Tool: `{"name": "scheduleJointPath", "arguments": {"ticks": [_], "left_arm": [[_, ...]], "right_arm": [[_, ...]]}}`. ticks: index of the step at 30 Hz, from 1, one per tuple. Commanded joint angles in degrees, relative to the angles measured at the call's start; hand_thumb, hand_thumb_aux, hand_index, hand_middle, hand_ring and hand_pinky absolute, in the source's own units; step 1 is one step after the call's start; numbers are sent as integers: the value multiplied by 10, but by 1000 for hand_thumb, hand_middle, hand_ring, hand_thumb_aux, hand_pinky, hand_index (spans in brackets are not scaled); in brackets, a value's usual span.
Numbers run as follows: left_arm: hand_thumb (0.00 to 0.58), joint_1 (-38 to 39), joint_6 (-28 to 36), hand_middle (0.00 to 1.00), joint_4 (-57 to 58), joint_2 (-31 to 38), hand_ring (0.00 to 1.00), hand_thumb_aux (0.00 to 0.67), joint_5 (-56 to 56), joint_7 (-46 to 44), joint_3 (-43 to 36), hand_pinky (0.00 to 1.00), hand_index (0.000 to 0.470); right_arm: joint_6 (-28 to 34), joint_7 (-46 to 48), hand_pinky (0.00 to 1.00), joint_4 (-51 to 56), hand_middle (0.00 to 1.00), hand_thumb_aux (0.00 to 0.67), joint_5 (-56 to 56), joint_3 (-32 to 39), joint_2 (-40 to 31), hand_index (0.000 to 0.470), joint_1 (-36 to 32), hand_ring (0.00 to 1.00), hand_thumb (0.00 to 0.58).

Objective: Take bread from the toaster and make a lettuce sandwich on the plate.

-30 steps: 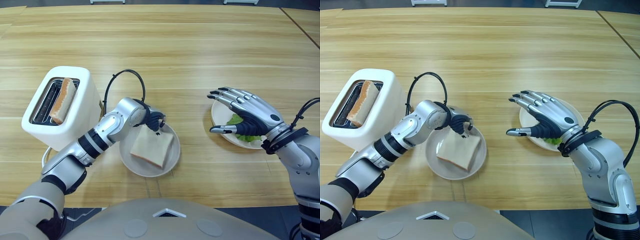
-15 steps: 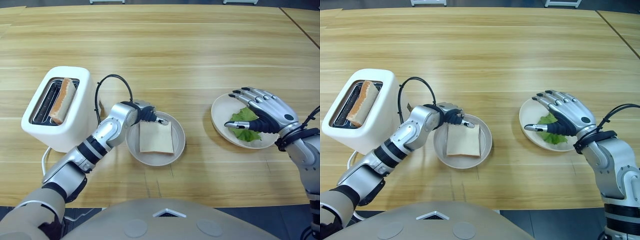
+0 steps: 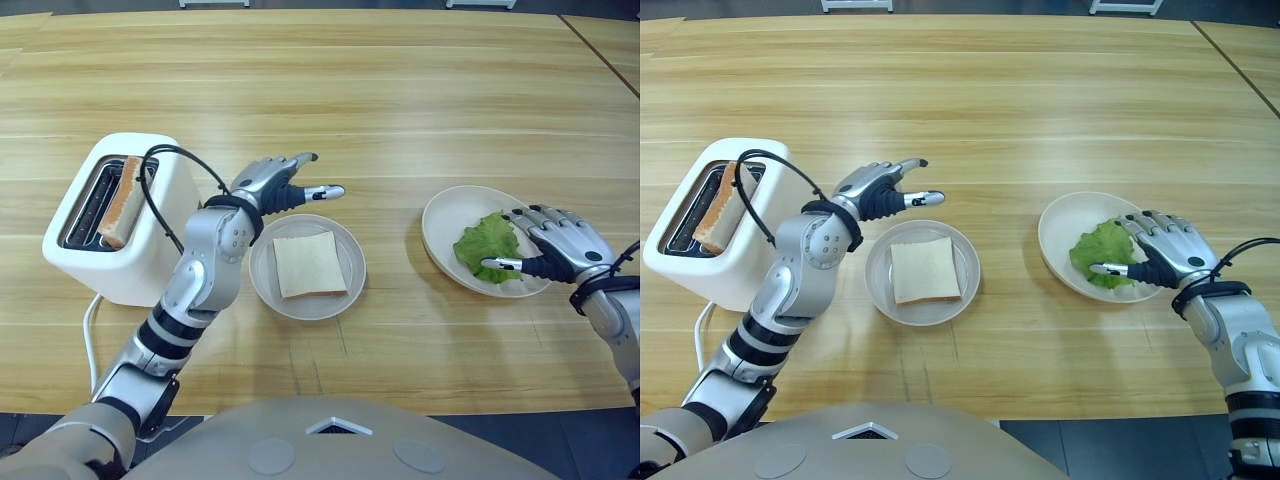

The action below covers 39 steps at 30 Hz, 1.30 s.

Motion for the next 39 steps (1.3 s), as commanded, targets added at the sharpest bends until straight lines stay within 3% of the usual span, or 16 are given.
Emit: {"name": "scheduleJointPath", "arguments": {"ticks": [1, 2, 3, 5, 6, 8, 9, 10, 11, 18, 19, 21, 29, 33, 39], "left_arm": [[0, 34, 5, 1000, -66, -15, 1000, 0, -7, 34, 34, 1000, 0], [0, 41, 4, 1000, -82, -19, 1000, 0, -9, 41, 43, 1000, 0], [0, 48, 3, 1000, -98, -24, 1000, 0, -13, 49, 52, 1000, 0], [0, 61, 2, 1000, -127, -30, 1000, 0, -17, 62, 69, 1000, 0], [0, 68, 1, 980, -142, -31, 980, 0, -17, 68, 78, 980, 0], [0, 87, -1, 890, -183, -30, 890, 0, -13, 75, 97, 890, 0], [0, 95, -1, 867, -201, -30, 867, 0, -12, 76, 104, 867, 0], [0, 103, -1, 824, -221, -31, 824, 0, -13, 76, 113, 824, 0], [0, 110, -1, 812, -239, -31, 812, 0, -15, 75, 122, 812, 0], [0, 136, -7, 737, -327, -23, 737, 0, -36, 73, 210, 737, 0], [0, 132, -5, 616, -336, -21, 616, 0, -38, 72, 226, 616, 0], [0, 124, -4, 580, -348, -7, 580, 0, -41, 68, 263, 580, 0], [0, 141, -4, 573, -347, 60, 573, 0, -87, 65, 443, 573, 0], [0, 201, -27, 514, -301, 105, 514, 0, -53, 64, 493, 514, 0], [0, 307, -64, 486, -229, 131, 486, 0, 27, 69, 482, 486, 0]], "right_arm": [[5, -1, 0, 26, 0, 0, 1, 34, -11, 0, -12, 0, 0], [7, -2, 0, 27, 0, 3, 4, 39, -12, 2, -12, 0, 5], [9, -3, 0, 28, 0, 32, 6, 42, -13, 22, -11, 0, 53], [14, -1, 0, 27, 0, 205, 9, 47, -17, 144, -11, 0, 301], [16, 1, 0, 25, 0, 363, 10, 49, -18, 254, -11, 0, 458], [22, 10, 0, 19, 0, 465, 14, 52, -23, 326, -10, 0, 526], [27, 14, 0, 16, 0, 481, 15, 53, -25, 337, -9, 0, 534], [30, 19, 0, 12, 0, 631, 17, 53, -28, 442, -6, 0, 578], [33, 22, 0, 6, 0, 670, 21, 52, -29, 470, -3, 0, 580], [42, 18, 0, -41, 0, 670, 50, 38, -28, 470, 1, 0, 580], [42, 12, 0, -50, 0, 670, 54, 34, -27, 470, 0, 0, 580], [42, 3, 0, -72, 0, 670, 60, 25, -24, 470, -1, 0, 580], [30, -20, 0, -96, 0, 670, 77, 9, -26, 470, -3, 0, 580], [18, -27, 0, -143, 0, 670, 93, -4, -17, 470, -10, 0, 580], [16, -2, 0, -248, 0, 670, 116, 7, 22, 470, -30, 0, 580]]}}
